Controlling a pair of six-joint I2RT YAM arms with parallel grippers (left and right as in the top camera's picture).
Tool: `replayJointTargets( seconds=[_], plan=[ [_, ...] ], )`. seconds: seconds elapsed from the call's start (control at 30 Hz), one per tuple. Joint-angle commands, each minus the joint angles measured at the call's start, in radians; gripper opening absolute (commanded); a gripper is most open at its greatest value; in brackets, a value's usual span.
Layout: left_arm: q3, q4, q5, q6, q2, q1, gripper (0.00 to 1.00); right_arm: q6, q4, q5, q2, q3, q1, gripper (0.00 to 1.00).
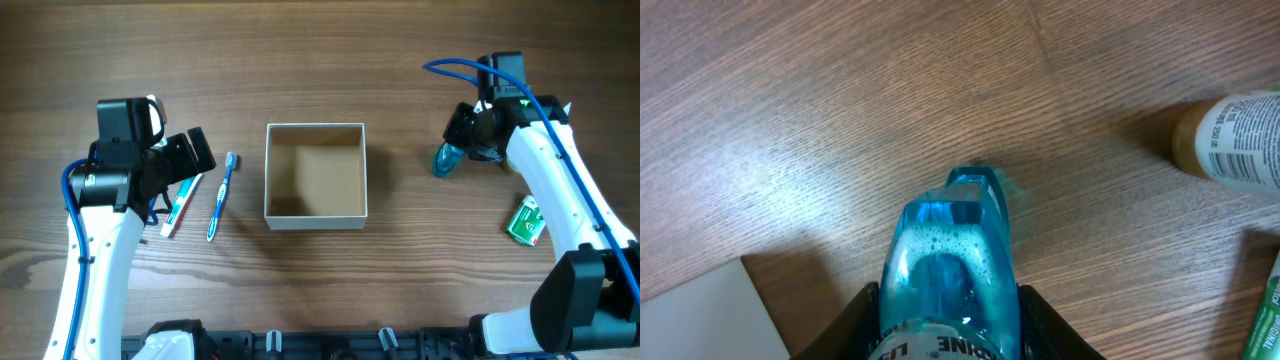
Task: Pack container
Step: 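Grasp the blue mouthwash bottle with the right gripper and lift it, then lower the mouthwash bottle into the box and open the right gripper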
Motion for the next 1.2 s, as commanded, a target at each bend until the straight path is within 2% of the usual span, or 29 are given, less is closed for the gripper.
replayJointTargets(
  seconds=[0.0, 0.07, 0.13, 0.27, 0.4, 0.57, 0.63, 0.73, 1.1, 1.17],
  plan=[
    [0.019, 0.0, -0.003, -0.01, 0.002, 0.0, 1.0, 0.005, 0.011, 0.014, 0.008, 0.016, 0.0, 0.18],
    [0.019, 0.0, -0.003, -0.01, 0.002, 0.0, 1.0, -0.06, 0.015, 0.0, 0.005, 0.023, 0.0, 0.15],
    [0.019, 0.0, -0.003, -0.01, 0.002, 0.0, 1.0, -0.134, -0.005, -0.028, -0.012, 0.053, 0.01, 0.05],
    [0.019, 0.0, -0.003, -0.01, 0.002, 0.0, 1.0, -0.199, -0.145, -0.027, -0.082, 0.228, 0.123, 0.04],
    [0.019, 0.0, -0.003, -0.01, 0.002, 0.0, 1.0, -0.164, -0.262, -0.028, -0.097, 0.446, 0.319, 0.04],
    [0.019, -0.012, -0.003, -0.009, 0.002, 0.0, 1.0, -0.06, -0.22, 0.027, -0.068, 0.476, 0.582, 0.04],
    [0.019, -0.055, -0.062, -0.01, 0.002, 0.0, 1.0, -0.033, -0.197, 0.029, -0.006, 0.475, 0.652, 0.04],
    [0.019, -0.136, -0.238, -0.055, 0.002, 0.005, 1.0, -0.031, -0.151, 0.029, 0.092, 0.475, 0.699, 0.04],
    [0.019, -0.155, -0.234, -0.055, 0.002, 0.011, 1.0, 0.071, 0.002, 0.061, 0.362, 0.475, 0.706, 0.04],
    [0.019, -0.154, -0.234, -0.055, 0.002, 0.011, 1.0, 0.069, 0.013, 0.061, 0.378, 0.475, 0.706, 0.08]
  ],
)
